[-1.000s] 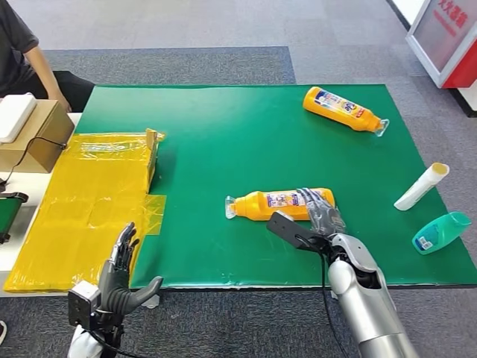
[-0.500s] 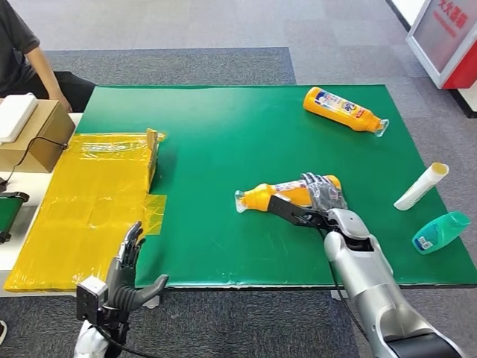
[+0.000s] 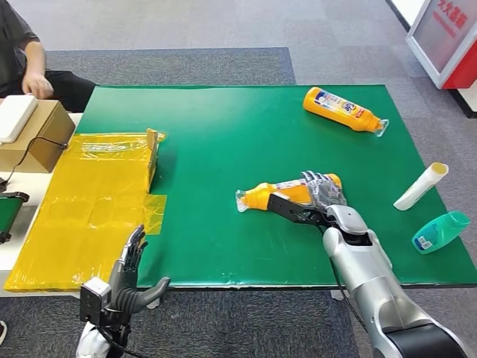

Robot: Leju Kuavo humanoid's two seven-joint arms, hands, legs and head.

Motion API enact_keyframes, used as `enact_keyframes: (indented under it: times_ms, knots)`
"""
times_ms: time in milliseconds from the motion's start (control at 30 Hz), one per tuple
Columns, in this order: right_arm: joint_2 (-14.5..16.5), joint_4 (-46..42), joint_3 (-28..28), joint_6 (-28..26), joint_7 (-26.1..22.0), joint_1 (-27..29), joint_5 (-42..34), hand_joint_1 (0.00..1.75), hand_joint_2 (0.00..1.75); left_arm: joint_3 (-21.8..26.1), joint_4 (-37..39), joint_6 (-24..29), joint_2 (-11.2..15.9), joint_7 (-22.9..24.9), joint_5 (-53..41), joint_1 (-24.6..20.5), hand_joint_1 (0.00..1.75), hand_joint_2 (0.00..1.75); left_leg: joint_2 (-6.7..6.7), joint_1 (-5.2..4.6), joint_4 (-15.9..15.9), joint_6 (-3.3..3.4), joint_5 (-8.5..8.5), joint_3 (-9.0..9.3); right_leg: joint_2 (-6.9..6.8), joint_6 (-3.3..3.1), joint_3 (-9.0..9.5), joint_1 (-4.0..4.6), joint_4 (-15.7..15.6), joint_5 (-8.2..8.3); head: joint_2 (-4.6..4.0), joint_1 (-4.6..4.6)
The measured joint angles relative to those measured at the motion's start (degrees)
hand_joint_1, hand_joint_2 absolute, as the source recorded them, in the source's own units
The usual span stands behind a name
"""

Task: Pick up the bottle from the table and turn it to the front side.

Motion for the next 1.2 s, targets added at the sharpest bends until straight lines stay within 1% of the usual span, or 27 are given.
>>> enact_keyframes:
  times_ms: [100,233,400,600,800,900,1100,1200]
  knots:
    - [0.16,0.02,0.03,-0.67,-0.04,-0.11,0.81,0.0,1.75,-0.15,0.27,0.1,-0.01,0.0,-0.46,0.0,0.0,1.75,0.0,0.0,0.0,0.0,0.0,0.0,0.0,0.0,0.0,0.0,0.0,0.0,0.0,0.0]
    - [0.66,-0.47,0.03,-2.83,-0.29,0.37,2.24,0.0,1.75,-0.32,0.49,0.29,-0.07,0.0,-1.25,0.02,0.0,1.75,0.0,0.0,0.0,0.0,0.0,-0.02,0.0,0.0,-0.02,0.0,0.0,0.0,0.0,0.0]
    - [1.32,-4.9,-0.08,-4.59,-0.87,2.09,3.21,0.0,1.75,-0.16,0.5,0.13,-0.36,0.0,-2.36,0.19,0.0,1.75,0.0,0.0,0.0,0.0,0.0,-0.03,0.0,0.0,-0.05,0.0,0.0,-0.01,0.0,0.0]
    - [1.62,-9.98,-0.56,-4.81,-1.39,3.2,3.48,0.0,1.75,0.01,0.5,-0.24,-0.82,0.0,-2.91,0.38,0.0,1.75,0.0,0.0,0.0,0.0,-0.01,-0.05,0.0,-0.01,-0.07,0.0,0.0,-0.02,0.0,0.01]
    - [1.66,-10.98,-0.97,-3.95,-2.01,3.37,3.75,0.0,1.75,0.16,0.51,-0.42,-1.02,0.0,-3.34,0.38,0.0,1.75,0.0,0.0,0.0,0.0,-0.01,-0.05,0.0,-0.01,-0.07,0.0,0.0,-0.02,0.0,0.01]
    - [1.62,-7.59,-0.93,-2.38,-3.0,2.0,3.77,0.0,1.75,0.12,0.61,-0.42,-1.0,0.0,-3.05,0.28,0.0,1.75,0.01,0.0,0.0,-0.01,0.0,-0.05,0.01,-0.01,-0.07,0.0,0.0,-0.01,0.0,0.0]
    - [1.15,5.51,-0.43,-0.32,-4.88,-3.35,3.63,0.0,1.75,-1.18,1.2,0.24,-0.43,0.0,-0.97,-0.06,0.0,1.75,0.0,0.0,0.0,-0.01,0.03,-0.05,0.0,0.0,-0.07,0.0,0.0,0.0,0.0,0.01]
    - [0.73,10.53,0.06,1.09,-5.4,-5.96,3.79,0.0,1.75,-2.02,1.57,0.55,-0.03,0.0,-0.33,-0.25,0.0,1.75,0.0,0.0,0.0,-0.01,0.03,-0.05,0.0,0.0,-0.07,0.0,0.0,0.01,0.0,0.01]
